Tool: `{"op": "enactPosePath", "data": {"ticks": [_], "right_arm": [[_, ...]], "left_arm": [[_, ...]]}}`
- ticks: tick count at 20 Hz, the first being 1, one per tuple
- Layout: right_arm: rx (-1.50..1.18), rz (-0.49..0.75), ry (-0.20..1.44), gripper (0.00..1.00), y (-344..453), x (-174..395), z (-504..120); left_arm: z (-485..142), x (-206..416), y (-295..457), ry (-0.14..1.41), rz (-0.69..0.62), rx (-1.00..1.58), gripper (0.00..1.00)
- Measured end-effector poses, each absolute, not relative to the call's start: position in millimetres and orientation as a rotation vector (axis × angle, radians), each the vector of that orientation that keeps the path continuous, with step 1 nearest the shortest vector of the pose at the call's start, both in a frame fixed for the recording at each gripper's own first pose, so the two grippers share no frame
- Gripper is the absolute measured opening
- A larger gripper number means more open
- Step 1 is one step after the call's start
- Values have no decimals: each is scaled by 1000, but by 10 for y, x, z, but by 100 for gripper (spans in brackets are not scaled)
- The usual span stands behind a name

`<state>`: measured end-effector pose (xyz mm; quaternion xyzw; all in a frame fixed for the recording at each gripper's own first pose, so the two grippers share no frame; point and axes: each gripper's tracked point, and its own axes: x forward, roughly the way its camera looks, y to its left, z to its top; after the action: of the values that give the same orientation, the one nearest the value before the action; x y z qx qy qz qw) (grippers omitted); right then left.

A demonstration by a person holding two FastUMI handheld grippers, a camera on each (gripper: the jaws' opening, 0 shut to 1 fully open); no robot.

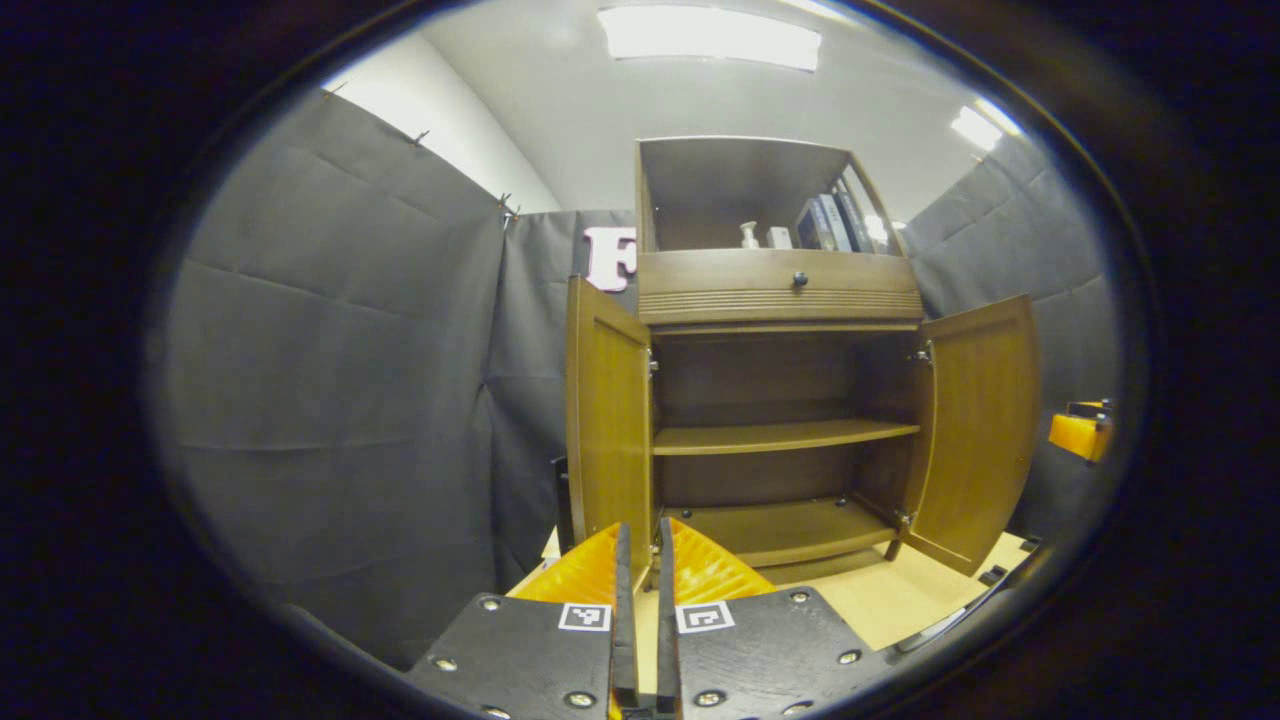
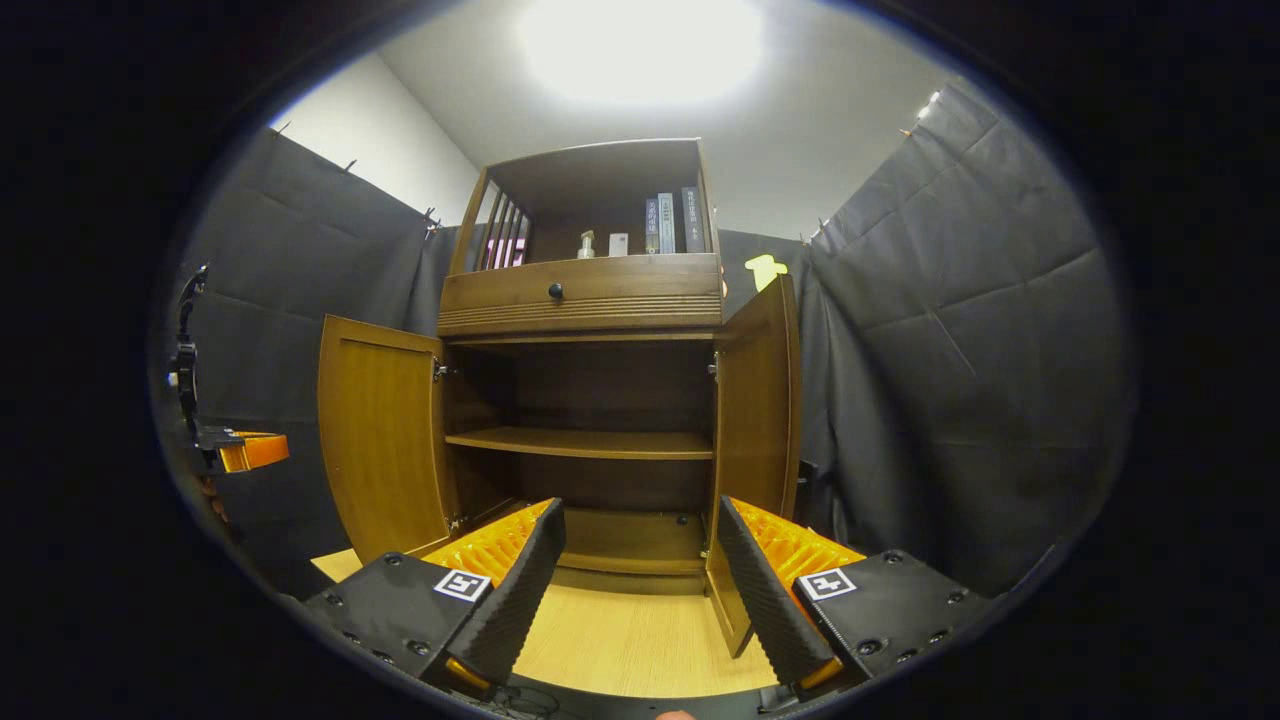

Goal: Open the right door of the double-door shoe cabinet with the right hand, and open the left door with the left hand.

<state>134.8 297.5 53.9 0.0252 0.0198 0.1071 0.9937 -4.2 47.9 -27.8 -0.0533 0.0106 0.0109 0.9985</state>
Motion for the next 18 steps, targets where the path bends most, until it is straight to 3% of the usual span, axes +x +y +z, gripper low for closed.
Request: {"op": "enactPosePath", "data": {"ticks": [6, 7, 10, 12, 15, 16, 17, 18], "right_arm": [[46, 196, 44, 96, 2871, 1181, 512], [47, 197, 47, 93, 2865, 1164, 511], [50, 192, 46, 96, 2842, 1120, 519], [52, 192, 42, 93, 2840, 1103, 539], [53, 191, 38, 93, 2829, 1066, 546], [54, 190, 38, 99, 2824, 1059, 544], [54, 187, 38, 92, 2811, 1062, 543], [56, 187, 39, 93, 2805, 1056, 545]], "left_arm": [[-193, -331, 369, 8, 22, -69, 12], [-184, -349, 347, 5, 16, -70, 12], [-190, -425, 335, 3, 13, -76, 17], [-169, -496, 366, 2, 23, -77, 21], [-135, -531, 389, -3, 35, -71, 29], [-129, -535, 396, -7, 40, -66, 32], [-119, -548, 402, -9, 42, -63, 32], [-127, -542, 388, -11, 39, -62, 45]]}}
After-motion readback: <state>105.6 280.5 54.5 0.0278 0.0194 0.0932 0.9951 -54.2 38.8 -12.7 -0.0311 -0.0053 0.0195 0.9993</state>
